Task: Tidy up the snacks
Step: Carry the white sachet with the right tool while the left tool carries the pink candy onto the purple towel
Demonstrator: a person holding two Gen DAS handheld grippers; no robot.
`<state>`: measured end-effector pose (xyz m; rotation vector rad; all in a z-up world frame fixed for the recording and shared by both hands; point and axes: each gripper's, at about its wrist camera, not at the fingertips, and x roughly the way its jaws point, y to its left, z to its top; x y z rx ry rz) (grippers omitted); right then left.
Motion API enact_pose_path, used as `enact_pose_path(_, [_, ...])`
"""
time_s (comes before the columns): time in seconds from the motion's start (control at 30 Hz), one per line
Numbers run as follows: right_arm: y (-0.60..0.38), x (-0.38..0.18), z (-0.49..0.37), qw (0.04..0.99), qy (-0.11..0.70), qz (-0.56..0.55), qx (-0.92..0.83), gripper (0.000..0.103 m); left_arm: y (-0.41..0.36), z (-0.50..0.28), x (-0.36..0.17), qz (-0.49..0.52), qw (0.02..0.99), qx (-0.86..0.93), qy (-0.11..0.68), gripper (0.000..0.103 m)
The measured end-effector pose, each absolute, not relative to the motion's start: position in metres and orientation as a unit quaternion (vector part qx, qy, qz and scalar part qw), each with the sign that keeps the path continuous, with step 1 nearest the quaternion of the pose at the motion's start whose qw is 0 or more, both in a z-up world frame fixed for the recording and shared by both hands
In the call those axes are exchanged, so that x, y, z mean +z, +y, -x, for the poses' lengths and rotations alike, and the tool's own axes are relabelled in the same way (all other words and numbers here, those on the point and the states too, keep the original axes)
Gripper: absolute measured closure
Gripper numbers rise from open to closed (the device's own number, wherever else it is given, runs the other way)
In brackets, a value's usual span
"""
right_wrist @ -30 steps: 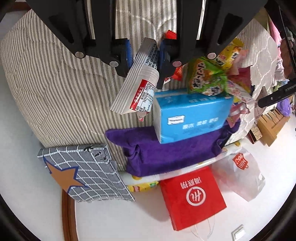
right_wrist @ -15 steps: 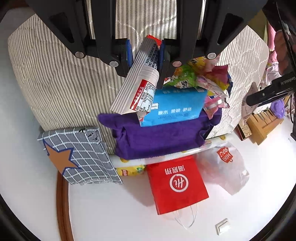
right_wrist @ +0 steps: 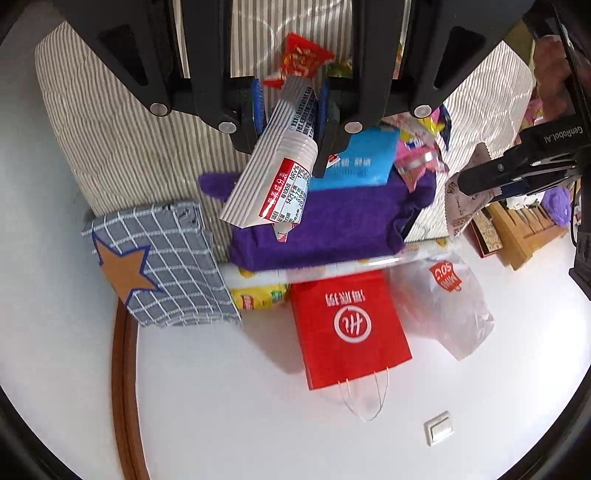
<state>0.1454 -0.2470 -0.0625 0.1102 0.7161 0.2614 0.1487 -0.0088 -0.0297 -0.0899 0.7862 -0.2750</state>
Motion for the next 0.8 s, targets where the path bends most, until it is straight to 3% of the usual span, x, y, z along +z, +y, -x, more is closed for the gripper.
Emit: enact_pose_path(0.8, [-0.222, -0.051, -0.222, 0.923, 0.351, -0.049, 0.147, 0.08, 0.005, -0.208, -0.025, 0.058, 0.913, -0.131, 0.382, 0.047])
